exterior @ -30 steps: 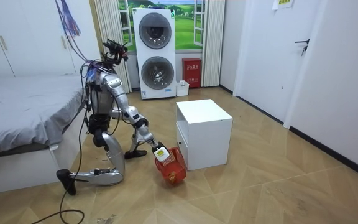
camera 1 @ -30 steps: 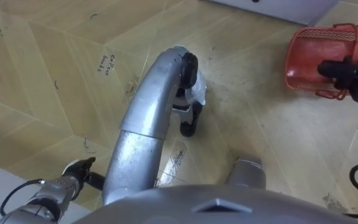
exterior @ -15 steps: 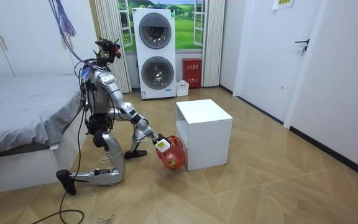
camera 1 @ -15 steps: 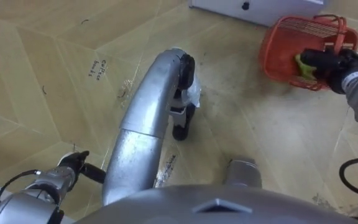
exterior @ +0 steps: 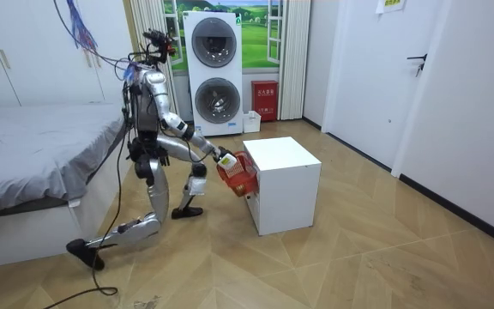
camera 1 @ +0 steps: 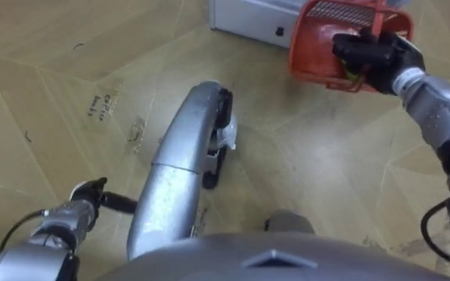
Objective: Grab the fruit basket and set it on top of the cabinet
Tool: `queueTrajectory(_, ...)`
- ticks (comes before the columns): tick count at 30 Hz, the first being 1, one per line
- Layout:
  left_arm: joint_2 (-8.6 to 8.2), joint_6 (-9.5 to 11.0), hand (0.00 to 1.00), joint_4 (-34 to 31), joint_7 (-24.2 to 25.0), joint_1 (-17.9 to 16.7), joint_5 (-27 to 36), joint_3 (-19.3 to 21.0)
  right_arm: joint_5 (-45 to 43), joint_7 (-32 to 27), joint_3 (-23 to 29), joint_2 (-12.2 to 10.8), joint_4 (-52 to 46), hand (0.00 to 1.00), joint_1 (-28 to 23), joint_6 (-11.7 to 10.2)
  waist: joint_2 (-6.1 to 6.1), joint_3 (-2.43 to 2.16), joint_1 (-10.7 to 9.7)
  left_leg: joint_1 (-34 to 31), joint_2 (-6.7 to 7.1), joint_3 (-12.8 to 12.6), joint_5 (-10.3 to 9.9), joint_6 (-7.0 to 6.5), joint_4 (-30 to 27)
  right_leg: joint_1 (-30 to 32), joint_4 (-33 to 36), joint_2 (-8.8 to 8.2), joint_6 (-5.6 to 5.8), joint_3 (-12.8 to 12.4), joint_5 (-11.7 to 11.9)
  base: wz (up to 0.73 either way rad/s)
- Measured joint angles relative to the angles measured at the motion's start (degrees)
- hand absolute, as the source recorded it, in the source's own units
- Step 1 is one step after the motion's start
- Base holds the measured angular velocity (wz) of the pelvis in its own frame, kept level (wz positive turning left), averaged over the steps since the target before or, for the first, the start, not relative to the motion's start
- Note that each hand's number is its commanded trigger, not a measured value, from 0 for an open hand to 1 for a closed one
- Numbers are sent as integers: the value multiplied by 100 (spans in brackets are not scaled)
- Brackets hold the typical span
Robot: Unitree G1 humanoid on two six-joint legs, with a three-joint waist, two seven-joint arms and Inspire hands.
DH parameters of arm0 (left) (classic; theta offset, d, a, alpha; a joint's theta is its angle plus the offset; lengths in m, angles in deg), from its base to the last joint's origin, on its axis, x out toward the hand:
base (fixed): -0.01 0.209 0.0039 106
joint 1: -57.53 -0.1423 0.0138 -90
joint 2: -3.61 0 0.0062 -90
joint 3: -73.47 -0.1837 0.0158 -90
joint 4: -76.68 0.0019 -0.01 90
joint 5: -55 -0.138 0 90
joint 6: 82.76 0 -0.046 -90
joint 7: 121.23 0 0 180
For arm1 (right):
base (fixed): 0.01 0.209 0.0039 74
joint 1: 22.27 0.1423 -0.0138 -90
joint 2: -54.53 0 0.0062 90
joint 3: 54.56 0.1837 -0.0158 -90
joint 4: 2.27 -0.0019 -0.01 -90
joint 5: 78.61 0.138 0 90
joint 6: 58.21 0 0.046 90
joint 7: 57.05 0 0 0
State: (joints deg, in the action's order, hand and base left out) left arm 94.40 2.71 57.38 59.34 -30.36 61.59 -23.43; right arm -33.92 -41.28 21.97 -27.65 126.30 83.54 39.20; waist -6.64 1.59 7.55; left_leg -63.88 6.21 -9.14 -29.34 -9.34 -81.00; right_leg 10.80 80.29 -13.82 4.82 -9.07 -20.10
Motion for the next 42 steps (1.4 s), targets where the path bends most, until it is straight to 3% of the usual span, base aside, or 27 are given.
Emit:
queueTrajectory(2,-9,9,0,-84,-175,-173,-1,68,-11,115,58,-215,-271,100,-373,10,48,-36,28,794,1,23,88,-47,793,149,-312,29,46,9,980,-46)
queueTrajectory(4,-22,20,0,-110,-332,-334,-23,63,-73,237,60,-406,-399,100,-659,30,161,-61,0,1597,-44,64,233,-75,1597,613,-44,189,71,143,777,-40)
queueTrajectory(5,-67,37,0,-171,-403,-498,-155,53,-153,313,52,-488,-446,100,-867,45,255,-112,-2,2141,-70,78,348,-80,2148,940,-40,254,75,320,485,-38)
queueTrajectory(7,-106,68,0,-194,-432,-634,-246,5,-328,388,1,-543,-581,100,-1066,141,346,-128,-24,2916,-114,70,580,-49,2998,1319,-496,285,52,557,96,-37)
queueTrajectory(9,-143,69,0,-244,-502,-729,-228,12,-360,449,-208,-585,-706,100,-1191,216,415,-116,-76,3768,-213,106,853,20,3957,1384,-1984,353,58,882,-170,-24)
queueTrajectory(10,-163,62,0,-280,-527,-743,-222,16,-358,449,-217,-589,-805,100,-1234,242,437,-112,-76,3922,-252,112,899,42,4136,1349,-2421,392,50,977,-167,-21)
queueTrajectory(11,-185,28,0,-497,-548,-853,-225,54,-360,465,-217,-612,-988,100,-1286,271,433,-105,-77,4183,-303,146,976,100,4455,1232,-3367,454,21,1164,-135,-14)
queueTrajectory(12,-220,15,0,-737,-558,-981,-225,108,-360,502,-210,-617,-1109,100,-1304,270,411,-117,-78,4411,-338,162,1023,151,4703,1036,-4272,558,-38,1350,51,-12)
queueTrajectory(14,-315,-28,0,-896,-593,-1067,-234,125,-355,511,-136,-624,-1236,100,-1368,247,432,-117,-84,4752,-367,302,1077,240,5032,627,-4976,731,-105,1466,451,11)
queueTrajectory(18,-373,-23,0,-915,-577,-1108,-406,300,-369,624,-9,-722,-1269,100,-1494,168,379,-126,-105,5524,-439,604,1342,443,5937,-409,-6207,939,-223,1800,764,29)
queueTrajectory(22,-446,-18,0,-927,-573,-1217,-504,390,-372,597,72,-855,-1365,100,-1643,166,325,-137,-97,6051,-444,857,1457,559,6479,-928,-6691,1038,-259,1895,801,13)
queueTrajectory(24,-456,-18,0,-934,-554,-1285,-507,404,-375,537,65,-914,-1380,100,-1663,163,310,-136,-89,6385,-477,1236,1512,645,6726,-1121,-6737,1109,-274,1969,810,3)
queueTrajectory(26,-484,-19,0,-941,-525,-1296,-516,479,-403,473,67,-887,-1538,100,-1710,155,293,-143,-76,6581,-537,1383,1545,694,6891,-1216,-6732,1164,-290,2041,819,-9)
queueTrajectory(27,-493,-31,0,-937,-493,-1297,-606,523,-425,424,67,-889,-1638,100,-1712,140,332,-118,-76,6758,-620,1677,1577,703,7036,-1137,-6410,1230,-323,2096,804,-17)
queueTrajectory(28,-499,-28,0,-936,-479,-1292,-670,554,-429,405,67,-897,-1673,100,-1720,133,404,-68,-71,6853,-731,1963,1589,706,7110,-972,-6188,1334,-407,2101,638,-38)
queueTrajectory(29,-476,-11,0,-956,-473,-1286,-888,767,-554,366,63,-968,-1827,100,-1731,128,417,-90,-56,6854,-888,2214,1575,733,7123,-671,-6690,1563,-748,1983,717,-50)
queueTrajectory(30,-466,-25,0,-907,-459,-1325,-1038,946,-598,380,60,-964,-2033,100,-1737,98,297,-85,-83,6777,-913,2151,1475,953,7028,-463,-7250,1633,-936,2035,1606,-28)
queueTrajectory(31,-496,-79,0,-854,-442,-1308,-1122,967,-596,360,71,-953,-2032,100,-1805,40,365,-106,-195,6782,-1016,2120,1408,1133,6996,-556,-7199,1679,-887,2107,1673,26)
queueTrajectory(32,-500,-138,0,-890,-347,-1263,-1128,904,-571,291,70,-973,-1978,100,-1912,-3,368,-103,-312,6794,-1092,1700,1391,1239,7058,-713,-7251,1679,-891,2089,1677,60)
queueTrajectory(33,-520,-123,0,-961,-286,-1239,-1123,873,-569,226,120,-943,-1958,100,-1956,-4,338,-92,-331,6729,-1067,1406,1399,1232,7177,-838,-7324,1647,-890,1783,1676,52)
queueTrajectory(34,-520,-130,0,-1030,-275,-1231,-1124,866,-569,197,130,-946,-1961,100,-1963,-3,319,-92,-330,6628,-1046,1315,1426,1219,7247,-866,-7358,1632,-886,1658,1674,34)
queueTrajectory(35,-511,-145,0,-1189,-279,-1228,-1118,866,-569,189,132,-919,-1967,100,-1962,0,297,-99,-293,6384,-1047,1131,1727,1033,7259,-875,-7355,1622,-831,1617,1640,14)
queueTrajectory(36,-509,-199,0,-1305,-279,-1273,-1122,885,-569,208,129,-1004,-1935,100,-2006,13,285,-137,-244,6401,-1025,1012,1762,1045,7153,-889,-7358,1609,-780,1667,1604,11)
queueTrajectory(38,-552,-256,0,-1333,-246,-1305,-1125,886,-573,267,129,-1098,-1841,100,-2039,21,339,-107,-240,6554,-940,1091,1764,1041,7155,-1033,-7358,1617,-742,1802,1579,8)
queueTrajectory(40,-564,-257,0,-1356,-196,-1343,-1125,885,-572,283,128,-1107,-1846,100,-2049,25,364,-126,-240,6616,-895,1100,1763,1040,7157,-1117,-7366,1578,-699,1879,1550,3)
queueTrajectory(42,-558,-255,0,-1404,-127,-1348,-1124,891,-573,327,128,-1108,-1845,100,-2048,24,403,-110,-257,6633,-865,1081,1763,1040,7159,-1148,-7364,1542,-675,1890,1535,2)
